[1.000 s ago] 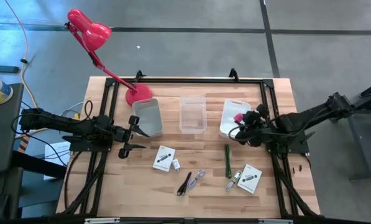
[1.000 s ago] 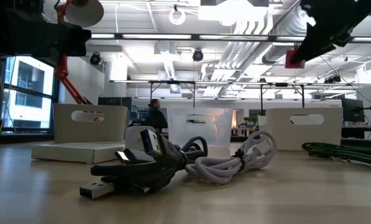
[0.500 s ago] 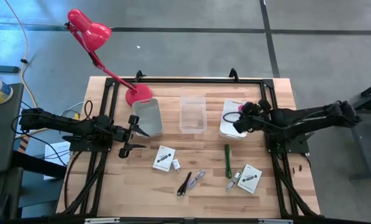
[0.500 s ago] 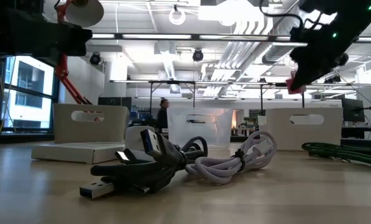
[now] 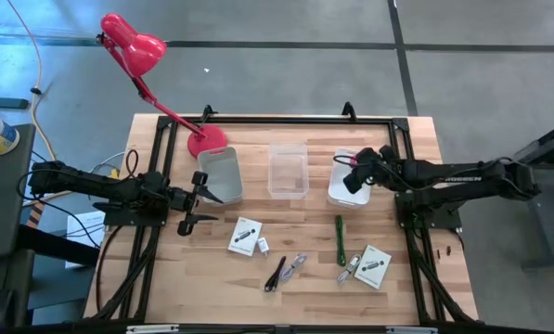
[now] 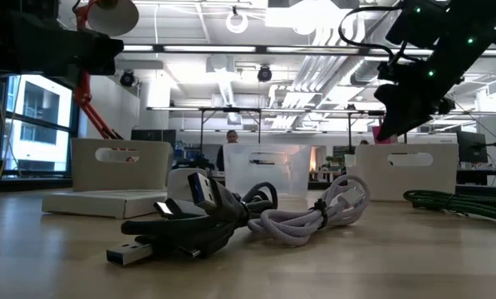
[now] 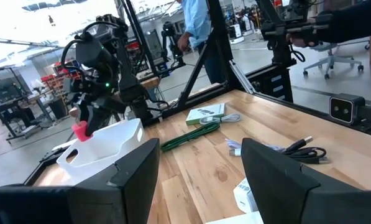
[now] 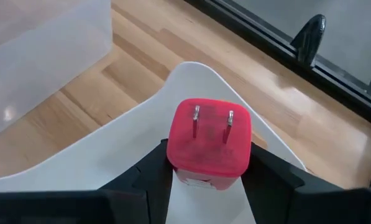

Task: Pick and place items into bin
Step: Put the pink charger adapter into the white bin, then put the white charger adapter into the white bin

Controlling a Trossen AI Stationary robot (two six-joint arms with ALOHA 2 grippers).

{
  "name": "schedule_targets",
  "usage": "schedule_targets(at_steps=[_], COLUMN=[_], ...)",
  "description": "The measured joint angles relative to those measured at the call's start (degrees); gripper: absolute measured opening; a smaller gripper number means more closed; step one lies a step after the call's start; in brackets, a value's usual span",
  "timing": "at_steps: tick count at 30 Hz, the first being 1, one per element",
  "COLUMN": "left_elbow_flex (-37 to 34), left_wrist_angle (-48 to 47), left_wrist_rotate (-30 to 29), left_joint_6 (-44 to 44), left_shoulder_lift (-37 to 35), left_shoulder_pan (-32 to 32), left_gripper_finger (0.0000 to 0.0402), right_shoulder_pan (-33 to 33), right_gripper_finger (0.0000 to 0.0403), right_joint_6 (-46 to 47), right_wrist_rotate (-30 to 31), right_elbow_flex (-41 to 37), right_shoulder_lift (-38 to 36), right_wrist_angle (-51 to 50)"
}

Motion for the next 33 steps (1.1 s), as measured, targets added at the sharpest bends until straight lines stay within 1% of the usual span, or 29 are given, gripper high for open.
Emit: schedule_targets(at_steps=[7, 15, 17, 23, 25, 28, 31, 33], left_elbow_flex=[0.01, 0.01, 0.00, -0.01, 0.00, 0.01, 0.01, 0.00], left_wrist_angle=[-0.01, -0.02, -0.02, -0.04, -0.04, -0.04, -0.04, -0.04], left_wrist_rotate=[-1.11, -1.42, -1.42, -1.42, -1.42, -1.42, -1.42, -1.42], left_joint_6=[0.28, 0.42, 0.42, 0.24, 0.22, 0.22, 0.22, 0.22], left_shoulder_lift=[0.00, 0.00, 0.00, 0.01, 0.00, -0.01, 0.01, 0.00], left_shoulder_pan=[-0.02, -0.01, 0.00, -0.02, 0.00, 0.00, 0.00, -0.01], left_gripper_finger=[0.0216, 0.0216, 0.0216, 0.0216, 0.0216, 0.0216, 0.0216, 0.0216], right_shoulder_pan=[-0.03, -1.04, -2.03, -5.65, -6.50, -7.15, -7.25, -6.74], right_gripper_finger=[0.0175, 0.0157, 0.0164, 0.0208, 0.0218, 0.0223, 0.0220, 0.0216], right_joint_6=[-1.44, -2.51, -2.75, -2.90, -2.92, -2.92, -4.11, -5.59], right_wrist_rotate=[0.14, -0.70, -1.81, -7.64, -8.45, -8.36, -8.51, -9.84], right_elbow_flex=[0.00, 0.02, 0.02, 0.02, 0.02, 0.02, 0.02, 0.02], right_shoulder_lift=[0.00, -0.02, 0.00, -0.01, 0.00, -0.01, -0.01, -0.01], right_wrist_angle=[1.86, 2.70, 2.58, 2.52, 2.42, 2.12, 3.21, 5.27])
